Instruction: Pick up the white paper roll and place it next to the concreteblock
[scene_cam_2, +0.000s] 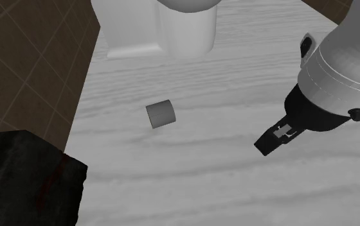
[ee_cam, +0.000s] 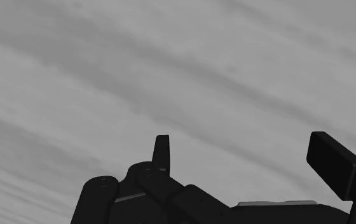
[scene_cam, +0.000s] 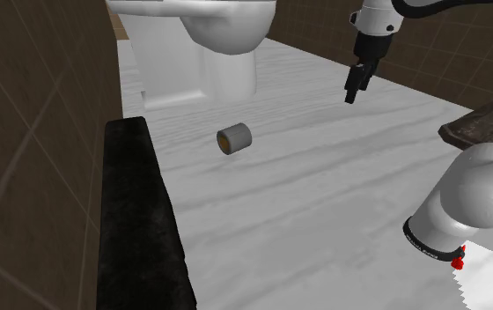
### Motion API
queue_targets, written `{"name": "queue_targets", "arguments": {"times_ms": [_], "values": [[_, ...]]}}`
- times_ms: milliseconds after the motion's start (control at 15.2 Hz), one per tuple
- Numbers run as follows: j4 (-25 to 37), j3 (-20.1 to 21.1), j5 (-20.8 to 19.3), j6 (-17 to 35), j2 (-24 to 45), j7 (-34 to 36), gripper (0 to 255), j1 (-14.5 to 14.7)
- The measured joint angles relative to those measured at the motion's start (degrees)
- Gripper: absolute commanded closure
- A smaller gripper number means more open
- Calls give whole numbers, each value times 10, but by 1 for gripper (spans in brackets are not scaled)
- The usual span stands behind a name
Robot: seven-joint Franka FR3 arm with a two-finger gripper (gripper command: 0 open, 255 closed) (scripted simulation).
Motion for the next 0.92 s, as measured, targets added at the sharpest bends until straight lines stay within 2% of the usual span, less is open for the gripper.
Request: {"name": "queue_targets", "arguments": {"times_ms": [66, 198, 528, 792, 924], "values": [[0, 0, 0, 0, 0, 0, 0, 0], [-11, -29, 5, 30, 7, -37, 0, 6], [-41, -147, 38, 142, 54, -199, 0, 40], [-31, -243, 104, 217, 132, -348, 0, 96], [-10, -300, 149, 235, 180, -440, 0, 130]]}}
